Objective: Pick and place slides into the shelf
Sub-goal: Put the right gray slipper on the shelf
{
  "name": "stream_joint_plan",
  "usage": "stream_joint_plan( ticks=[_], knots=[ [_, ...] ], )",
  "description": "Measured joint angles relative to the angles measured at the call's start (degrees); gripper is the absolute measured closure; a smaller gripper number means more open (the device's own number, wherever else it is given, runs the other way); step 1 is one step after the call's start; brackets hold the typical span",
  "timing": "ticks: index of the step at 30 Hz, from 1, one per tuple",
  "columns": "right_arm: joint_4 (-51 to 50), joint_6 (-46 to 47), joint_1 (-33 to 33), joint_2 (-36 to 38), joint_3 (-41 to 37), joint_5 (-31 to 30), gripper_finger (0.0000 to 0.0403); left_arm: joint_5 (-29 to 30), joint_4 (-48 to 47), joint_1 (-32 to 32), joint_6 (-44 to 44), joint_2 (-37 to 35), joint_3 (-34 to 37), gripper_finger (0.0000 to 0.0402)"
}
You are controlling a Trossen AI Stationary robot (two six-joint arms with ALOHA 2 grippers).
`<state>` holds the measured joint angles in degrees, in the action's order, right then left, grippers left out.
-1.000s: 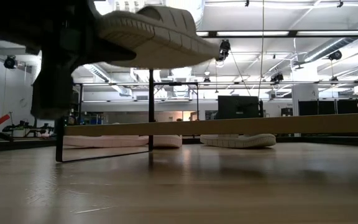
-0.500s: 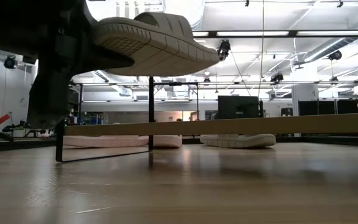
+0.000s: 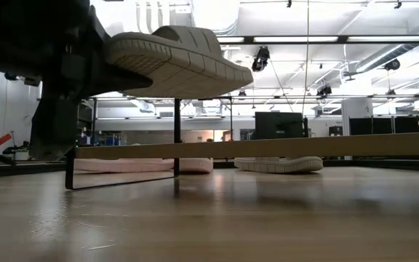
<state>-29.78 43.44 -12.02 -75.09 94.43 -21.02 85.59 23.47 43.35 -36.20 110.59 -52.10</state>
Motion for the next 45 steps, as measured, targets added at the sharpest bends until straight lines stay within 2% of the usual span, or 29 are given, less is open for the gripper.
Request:
stream_joint_plan(
  ticks=[2, 8, 12, 18, 25, 28, 33, 38, 42, 45],
  knots=[
    [0.0, 0.0, 0.0, 0.0, 0.0, 0.0, 0.0242, 0.1, 0.1, 0.0, 0.1, 0.0, -0.2, 0.0377],
    [0.0, -0.1, 0.0, 0.0, 0.0, 0.0, 0.0241, -0.1, 0.0, 0.2, 0.1, 0.0, 0.0, 0.0307],
    [0.0, -0.2, 0.0, 0.0, 0.0, 0.0, 0.0243, -0.1, 0.1, 0.3, 1.5, 0.0, -0.5, 0.0282],
    [0.0, -0.2, 0.0, 0.0, 0.0, 0.1, 0.0241, -3.6, 0.0, 1.1, 1.6, -0.4, -1.7, 0.0264],
    [0.0, -0.2, 0.0, 0.2, 0.0, 0.3, 0.0242, -8.3, -1.0, 2.0, 4.4, -3.2, -2.0, 0.0262],
    [0.0, -0.9, 0.0, 0.2, 0.0, 3.6, 0.0241, -8.6, -2.6, 2.1, 4.8, -3.9, -2.0, 0.0262],
    [-0.7, -2.8, 1.0, 0.3, -0.1, 13.8, 0.0245, -8.8, -5.8, 2.1, 10.5, -4.0, -2.0, 0.0262],
    [-6.9, -8.1, 4.1, 0.3, -0.1, 24.3, 0.0245, -9.0, -10.3, 2.1, 14.7, -3.9, -2.1, 0.0262],
    [-11.4, -16.8, 9.2, -0.1, -0.1, 25.1, 0.0248, -9.0, -10.5, 2.0, 15.0, -3.9, -2.4, 0.0262],
    [-14.3, -23.4, 13.9, -1.5, -0.1, 21.0, 0.0248, -9.0, -10.6, 2.0, 15.0, -3.9, -2.7, 0.0262]
  ],
)
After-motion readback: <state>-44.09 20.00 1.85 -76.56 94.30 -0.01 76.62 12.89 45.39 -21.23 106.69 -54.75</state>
